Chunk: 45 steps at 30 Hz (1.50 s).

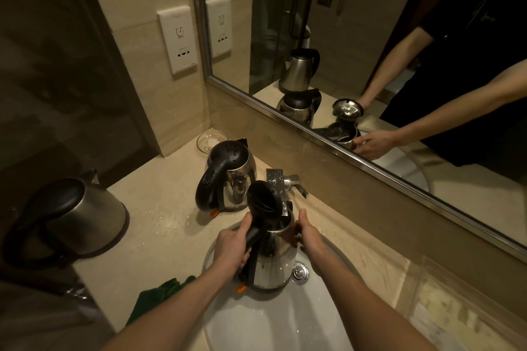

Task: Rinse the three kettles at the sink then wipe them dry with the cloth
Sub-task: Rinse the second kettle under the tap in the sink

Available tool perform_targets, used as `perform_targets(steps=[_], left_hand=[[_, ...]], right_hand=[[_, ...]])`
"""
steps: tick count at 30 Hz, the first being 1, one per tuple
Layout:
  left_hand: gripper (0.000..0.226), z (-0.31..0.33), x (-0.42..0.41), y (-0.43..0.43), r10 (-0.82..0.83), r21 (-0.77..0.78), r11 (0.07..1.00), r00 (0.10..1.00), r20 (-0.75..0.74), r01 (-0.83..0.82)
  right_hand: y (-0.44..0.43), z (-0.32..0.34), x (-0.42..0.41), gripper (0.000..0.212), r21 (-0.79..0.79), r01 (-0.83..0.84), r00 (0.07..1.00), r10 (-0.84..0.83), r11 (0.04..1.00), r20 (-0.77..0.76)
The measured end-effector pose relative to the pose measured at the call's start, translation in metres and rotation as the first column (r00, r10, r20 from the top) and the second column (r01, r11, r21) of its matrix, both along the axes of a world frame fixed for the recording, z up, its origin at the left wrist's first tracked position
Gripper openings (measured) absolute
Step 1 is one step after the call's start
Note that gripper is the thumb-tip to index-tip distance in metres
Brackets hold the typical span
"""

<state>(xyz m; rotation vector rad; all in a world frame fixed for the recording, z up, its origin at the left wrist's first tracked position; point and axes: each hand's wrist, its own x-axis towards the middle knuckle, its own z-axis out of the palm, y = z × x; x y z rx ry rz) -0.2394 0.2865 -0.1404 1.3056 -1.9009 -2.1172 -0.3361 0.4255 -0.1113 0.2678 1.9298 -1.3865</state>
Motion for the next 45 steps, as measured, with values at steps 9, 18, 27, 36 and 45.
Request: perform_targets(steps=[9,18,27,36,45], left_hand=[[0.057,0.0029,0.0012,-0.0007,-0.004,-0.007,1.000,1.000,-0.022,0.003],[0.058,0.0029,0.0008,-0.0005,0.007,-0.012,1.000,1.000,-0.018,-0.007],[0.058,0.0037,0.0005,0.0012,0.003,0.001,1.000,1.000,-0.008,-0.003],[0.058,0.0058,0.0013,0.0012,0.012,0.007,1.000,1.000,0.002,-0.012],[0.057,0.0079,0.0015,0.0015,0.001,-0.001,1.000,1.000,0.001,-0.001]], right_hand=[[-0.0009,-0.0004,0.0005,0.067,-0.002,-0.002,1.000,0.002,1.000,-0.009],[-0.0010,-0.0012,0.0003,0.065,-0.007,0.013,1.000,-0.013,1.000,-0.004],[-0.0009,-0.0011,-0.0005,0.064,-0.019,0.028,1.000,-0.028,0.999,-0.002],[-0.0003,-0.0060,-0.0016,0.067,-0.004,0.009,1.000,-0.009,1.000,-0.005],[0.0003,-0.0058,-0.0017,0.065,-0.017,0.018,1.000,-0.018,1.000,-0.012]])
